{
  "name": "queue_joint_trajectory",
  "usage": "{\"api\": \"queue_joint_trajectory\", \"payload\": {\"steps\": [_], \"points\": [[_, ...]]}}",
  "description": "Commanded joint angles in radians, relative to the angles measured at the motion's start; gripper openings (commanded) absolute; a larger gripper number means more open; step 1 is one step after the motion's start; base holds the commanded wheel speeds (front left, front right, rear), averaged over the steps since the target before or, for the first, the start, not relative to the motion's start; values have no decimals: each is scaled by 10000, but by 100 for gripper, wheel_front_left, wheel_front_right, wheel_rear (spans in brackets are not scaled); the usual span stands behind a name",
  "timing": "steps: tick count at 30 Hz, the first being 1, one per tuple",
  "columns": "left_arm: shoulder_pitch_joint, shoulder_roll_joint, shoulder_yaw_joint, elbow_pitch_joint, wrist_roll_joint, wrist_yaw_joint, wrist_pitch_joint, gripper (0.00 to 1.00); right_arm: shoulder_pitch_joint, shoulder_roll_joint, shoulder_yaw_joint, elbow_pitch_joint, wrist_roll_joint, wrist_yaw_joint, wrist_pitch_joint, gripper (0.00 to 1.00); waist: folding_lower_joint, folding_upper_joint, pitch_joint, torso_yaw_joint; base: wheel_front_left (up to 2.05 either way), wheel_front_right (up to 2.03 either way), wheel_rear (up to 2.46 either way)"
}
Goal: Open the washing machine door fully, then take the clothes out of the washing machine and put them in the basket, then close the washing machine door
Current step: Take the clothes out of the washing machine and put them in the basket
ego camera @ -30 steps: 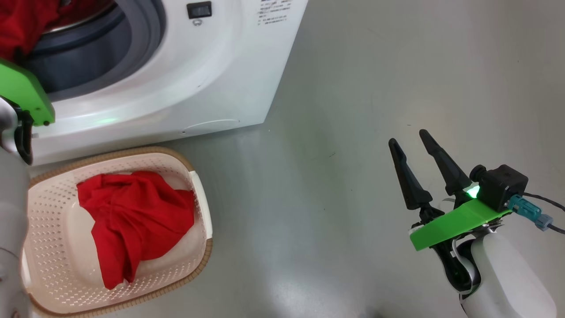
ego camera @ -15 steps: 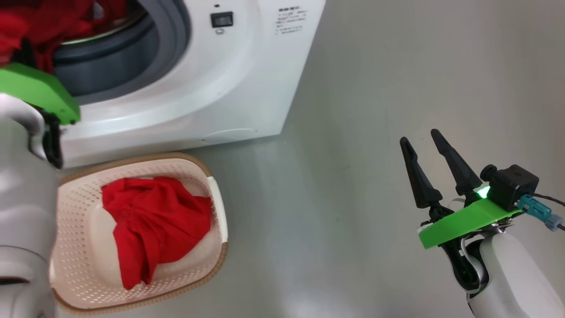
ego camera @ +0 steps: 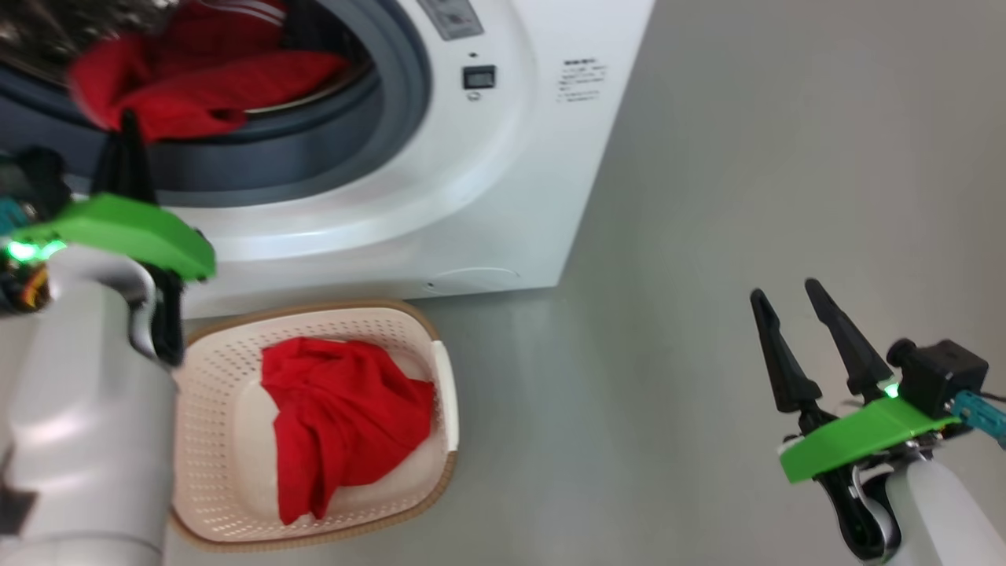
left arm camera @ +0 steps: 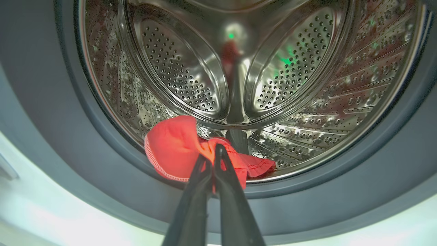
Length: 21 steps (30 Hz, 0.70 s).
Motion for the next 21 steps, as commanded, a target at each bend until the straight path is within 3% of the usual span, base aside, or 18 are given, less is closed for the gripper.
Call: {"api": "queue_joint_trajectory", "payload": {"steps": [1, 13, 21], "points": [[635, 228, 282, -1029, 94, -113, -89, 0, 366, -166, 78, -246, -77, 16, -118, 100, 0, 0, -452, 475, 0, 0, 0], [3712, -22, 541, -4966, 271, -198, -90, 0, 677, -268, -58, -328, -99, 16, -118, 100, 0, 0, -749, 949, 0, 0, 0], [6213, -93, 778, -8511, 211, 370, 344, 0, 761, -356, -97, -369, -83, 16, -118, 100, 0, 0, -727, 1147, 0, 0, 0]]}}
